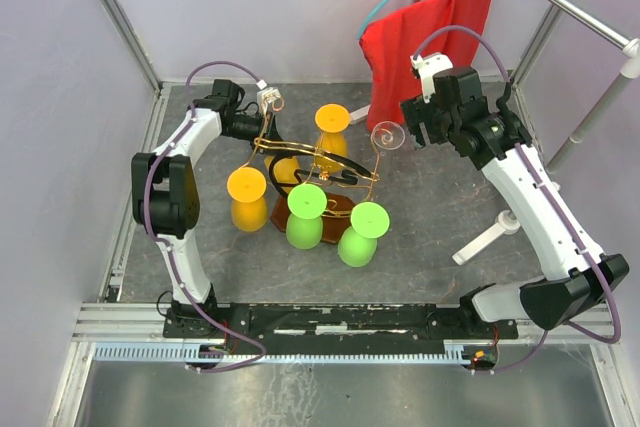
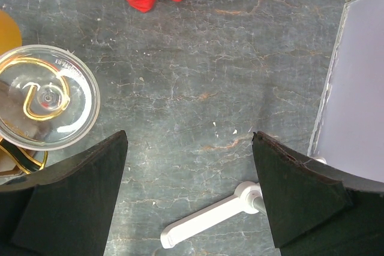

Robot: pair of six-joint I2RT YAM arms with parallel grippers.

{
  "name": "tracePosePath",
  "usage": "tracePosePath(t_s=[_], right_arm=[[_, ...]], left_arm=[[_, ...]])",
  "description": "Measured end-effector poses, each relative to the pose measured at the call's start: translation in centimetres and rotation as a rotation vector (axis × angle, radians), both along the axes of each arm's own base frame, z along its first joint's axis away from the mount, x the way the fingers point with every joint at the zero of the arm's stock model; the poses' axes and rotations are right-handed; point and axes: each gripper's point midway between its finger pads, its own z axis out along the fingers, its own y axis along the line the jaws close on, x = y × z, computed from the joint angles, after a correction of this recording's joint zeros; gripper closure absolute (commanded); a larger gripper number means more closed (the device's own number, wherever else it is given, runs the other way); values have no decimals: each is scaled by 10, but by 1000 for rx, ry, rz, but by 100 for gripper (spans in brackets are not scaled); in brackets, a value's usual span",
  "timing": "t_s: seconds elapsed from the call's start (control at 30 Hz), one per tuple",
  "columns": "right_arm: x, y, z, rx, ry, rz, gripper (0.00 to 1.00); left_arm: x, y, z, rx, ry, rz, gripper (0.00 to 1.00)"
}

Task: Place the wine glass upside down on the wine glass rack
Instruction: Pick up the wine glass at the center of the board.

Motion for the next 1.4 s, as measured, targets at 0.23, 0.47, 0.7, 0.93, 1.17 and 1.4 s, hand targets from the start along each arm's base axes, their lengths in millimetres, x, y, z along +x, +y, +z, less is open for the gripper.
tracePosePath(t_s=[0.23, 0.47, 0.7, 0.93, 1.17, 1.4], right_arm=[[-2, -1, -3, -12, 6, 6, 7], [-2, -3, -3, -22, 6, 10, 7], [0, -5, -5, -31, 11, 8, 7], [1, -7, -6, -38, 14, 7, 7], [3, -7, -5, -36, 8, 6, 7], [3, -7, -6, -35, 11, 4, 7]], left_arm=[[-7, -5, 8, -64, 10, -28, 97], [-20, -8, 11, -132, 41, -54, 97], [-24, -10, 14, -155, 52, -65, 97], [-27, -11, 19, -165, 64, -58, 97], [-41, -13, 23, -194, 45, -10, 97], [-38, -18, 24, -235, 53, 32, 97]])
